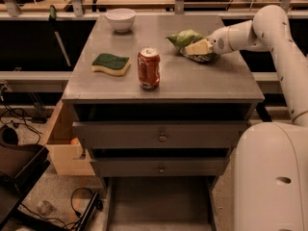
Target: Place green jalapeno chip bag into bottom drawer
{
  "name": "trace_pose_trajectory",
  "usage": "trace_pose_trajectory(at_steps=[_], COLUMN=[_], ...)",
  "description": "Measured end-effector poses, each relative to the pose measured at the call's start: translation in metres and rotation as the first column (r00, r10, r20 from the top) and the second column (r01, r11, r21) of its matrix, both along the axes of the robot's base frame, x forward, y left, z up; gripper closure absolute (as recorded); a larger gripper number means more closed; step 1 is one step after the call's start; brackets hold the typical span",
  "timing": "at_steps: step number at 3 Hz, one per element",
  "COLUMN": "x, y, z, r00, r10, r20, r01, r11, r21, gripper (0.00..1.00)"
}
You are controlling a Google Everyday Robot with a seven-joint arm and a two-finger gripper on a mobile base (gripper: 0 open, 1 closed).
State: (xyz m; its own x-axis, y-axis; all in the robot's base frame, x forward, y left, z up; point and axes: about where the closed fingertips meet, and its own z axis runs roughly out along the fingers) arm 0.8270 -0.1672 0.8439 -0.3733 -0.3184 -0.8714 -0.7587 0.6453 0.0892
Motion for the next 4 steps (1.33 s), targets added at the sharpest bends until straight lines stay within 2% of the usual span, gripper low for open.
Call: trace_pose_trajectory(at_steps=[1, 2, 3, 4], x=[0.000, -0.004, -0.020, -0.048], y=[0.000, -0.003, -0.010, -0.027], z=[0.000, 0.049, 0.127, 0.178], r00=[1.0000, 0.9964, 0.9745, 0.9455], r10=[0.000, -0.025, -0.079, -0.146], r20=[0.000, 0.080, 0.210, 0.291], r01=[0.000, 0.031, 0.116, 0.214], r11=[1.000, 0.997, 0.978, 0.952], r21=[0.000, -0.072, -0.173, -0.218], gripper=[1.00, 1.00, 1.00, 1.00])
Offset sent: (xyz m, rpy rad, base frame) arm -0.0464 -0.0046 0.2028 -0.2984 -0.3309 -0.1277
